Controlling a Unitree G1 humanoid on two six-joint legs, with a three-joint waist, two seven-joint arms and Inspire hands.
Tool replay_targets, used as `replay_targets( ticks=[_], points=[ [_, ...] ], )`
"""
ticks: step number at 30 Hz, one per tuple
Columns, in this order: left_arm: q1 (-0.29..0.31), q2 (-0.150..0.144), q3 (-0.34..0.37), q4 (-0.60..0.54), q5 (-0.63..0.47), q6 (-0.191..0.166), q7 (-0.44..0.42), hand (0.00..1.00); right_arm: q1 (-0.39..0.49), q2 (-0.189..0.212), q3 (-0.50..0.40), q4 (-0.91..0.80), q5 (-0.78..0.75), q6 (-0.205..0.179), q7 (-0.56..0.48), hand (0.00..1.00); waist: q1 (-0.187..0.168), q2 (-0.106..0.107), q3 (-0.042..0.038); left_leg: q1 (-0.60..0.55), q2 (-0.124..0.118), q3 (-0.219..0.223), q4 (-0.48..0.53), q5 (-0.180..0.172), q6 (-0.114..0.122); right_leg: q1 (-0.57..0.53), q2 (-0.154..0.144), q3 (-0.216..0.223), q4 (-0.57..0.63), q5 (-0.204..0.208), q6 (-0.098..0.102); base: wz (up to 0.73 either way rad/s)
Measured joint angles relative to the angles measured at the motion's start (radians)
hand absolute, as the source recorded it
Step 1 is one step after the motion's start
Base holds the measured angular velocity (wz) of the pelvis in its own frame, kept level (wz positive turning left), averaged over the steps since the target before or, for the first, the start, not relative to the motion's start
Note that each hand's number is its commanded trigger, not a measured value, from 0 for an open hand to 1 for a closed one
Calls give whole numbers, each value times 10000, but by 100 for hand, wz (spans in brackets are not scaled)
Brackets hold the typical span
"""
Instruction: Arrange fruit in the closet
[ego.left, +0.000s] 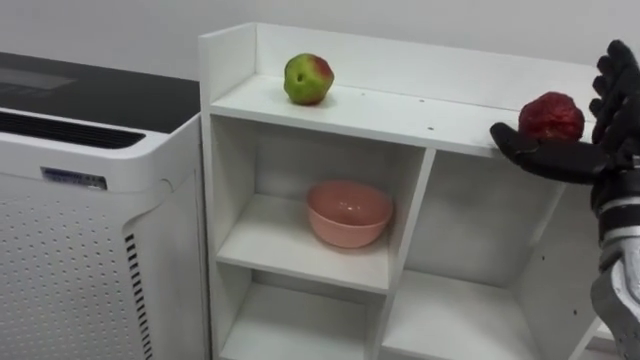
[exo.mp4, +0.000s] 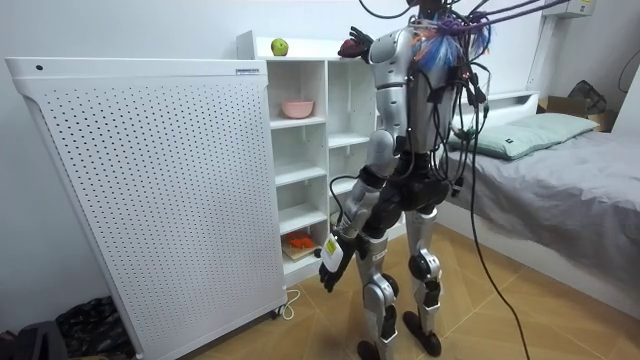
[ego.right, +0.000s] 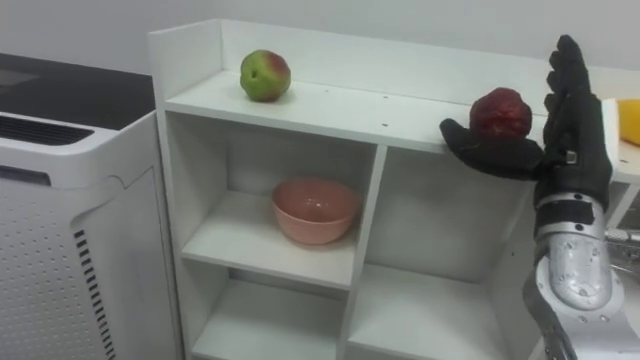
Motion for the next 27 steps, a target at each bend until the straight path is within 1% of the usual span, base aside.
replay_targets(
  ticks=[1, 2, 3, 4, 5, 6, 17, 20, 27],
  points=[
    [43, 6, 0, -55, 0, 20, 3, 0, 0, -3, 64, 18, -44, 67, 15, 0, -1, -36, -6, -4, 1, -3, 1, 1, -1, 0, 1, -1, 0, 0, 0, 0],
    [52, 6, 0, -70, 0, 44, 3, 0, 0, -3, 75, 19, -53, 107, 35, 8, -1, -47, -12, -8, 1, -5, -3, 1, -1, 0, 1, -2, 1, 0, 0, 0],
    [53, 6, 0, -97, 0, 102, 3, 0, 0, -3, 75, 19, -70, 185, 75, 50, 0, -64, -9, -19, 1, -8, -12, 0, -2, 3, 1, -3, 5, 0, 0, 0],
    [52, 9, -2, -159, 0, 160, 3, 0, 1, -3, 75, 41, -125, 194, 92, 56, -15, -89, 12, -32, -1, -23, -8, 0, -2, 0, 1, -2, 6, 0, 0, 0],
    [49, 11, -3, -187, 0, 172, 3, 0, 1, -3, 75, 47, -148, 196, 96, 70, -32, -101, 20, -42, -1, -14, -5, 0, -2, -10, 0, 0, 7, 0, 0, 0],
    [51, 10, -12, -273, -1, 199, 2, 0, 0, -3, 76, 47, -176, 200, 99, 100, -30, -123, 26, -72, -1, 1, -1, 0, -2, -41, 0, 2, 7, 0, 0, 0],
    [30, 24, -13, -636, -5, 233, 8, 0, 3, -4, 74, 176, -708, 192, 270, 100, -79, -126, 41, -108, -7, 13, 12, 0, -2, -69, -2, 19, 5, 0, 0, 0],
    [-64, 26, -14, -707, -9, 229, 7, 0, 3, -4, 73, 183, -780, 189, 320, 100, -83, -109, 51, -105, -10, 15, 10, 1, -2, -66, -2, 21, 3, 0, -1, 0],
    [-102, 25, -21, -793, -116, 204, 15, 0, -21, -5, -18, 168, -945, 23, 207, 100, -90, 25, 45, -68, -17, -17, 6, 2, 0, -56, -1, 72, -4, 0, 0, 1]
  ],
)
